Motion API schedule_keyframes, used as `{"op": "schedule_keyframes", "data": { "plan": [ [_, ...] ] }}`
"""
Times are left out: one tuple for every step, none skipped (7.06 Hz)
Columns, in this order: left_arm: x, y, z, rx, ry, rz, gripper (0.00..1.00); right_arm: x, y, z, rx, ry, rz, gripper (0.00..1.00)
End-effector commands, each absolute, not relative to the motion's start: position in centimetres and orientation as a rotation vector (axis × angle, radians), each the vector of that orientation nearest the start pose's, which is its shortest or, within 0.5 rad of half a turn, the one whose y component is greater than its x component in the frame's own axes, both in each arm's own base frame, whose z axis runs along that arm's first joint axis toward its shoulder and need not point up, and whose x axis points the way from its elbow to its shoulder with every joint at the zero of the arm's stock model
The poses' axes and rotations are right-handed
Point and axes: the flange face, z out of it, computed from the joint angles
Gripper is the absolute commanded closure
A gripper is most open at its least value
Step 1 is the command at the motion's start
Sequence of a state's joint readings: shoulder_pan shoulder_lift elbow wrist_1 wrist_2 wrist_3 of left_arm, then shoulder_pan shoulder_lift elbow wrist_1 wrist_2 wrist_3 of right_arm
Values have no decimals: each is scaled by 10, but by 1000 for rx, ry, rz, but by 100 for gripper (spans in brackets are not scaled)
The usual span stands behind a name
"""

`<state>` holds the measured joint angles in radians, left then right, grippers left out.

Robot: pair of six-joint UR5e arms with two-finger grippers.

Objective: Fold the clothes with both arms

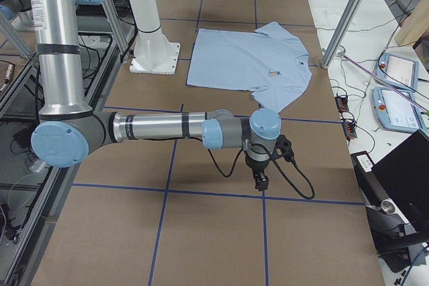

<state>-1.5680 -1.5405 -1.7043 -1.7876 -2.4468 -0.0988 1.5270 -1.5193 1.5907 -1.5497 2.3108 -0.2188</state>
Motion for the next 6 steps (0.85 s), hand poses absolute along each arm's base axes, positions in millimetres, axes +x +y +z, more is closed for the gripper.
{"op": "schedule_keyframes", "data": {
  "plan": [
    [-53, -492, 576, 259, 891, 61, 0, 42, -521, 631, 181, -741, -290, 0],
    [-51, -494, 564, 286, 891, 80, 0, 40, -521, 631, 205, -741, -300, 0],
    [-50, -494, 557, 328, 891, 102, 0, 33, -521, 629, 205, -760, -310, 0],
    [-47, -494, 553, 364, 891, 126, 0, 7, -527, 621, 192, -780, -326, 0],
    [-46, -495, 554, 369, 892, 130, 0, -37, -537, 604, 204, -792, -329, 0],
    [-42, -496, 552, 372, 895, 138, 0, -77, -552, 586, 248, -820, -307, 0]
  ]
}}
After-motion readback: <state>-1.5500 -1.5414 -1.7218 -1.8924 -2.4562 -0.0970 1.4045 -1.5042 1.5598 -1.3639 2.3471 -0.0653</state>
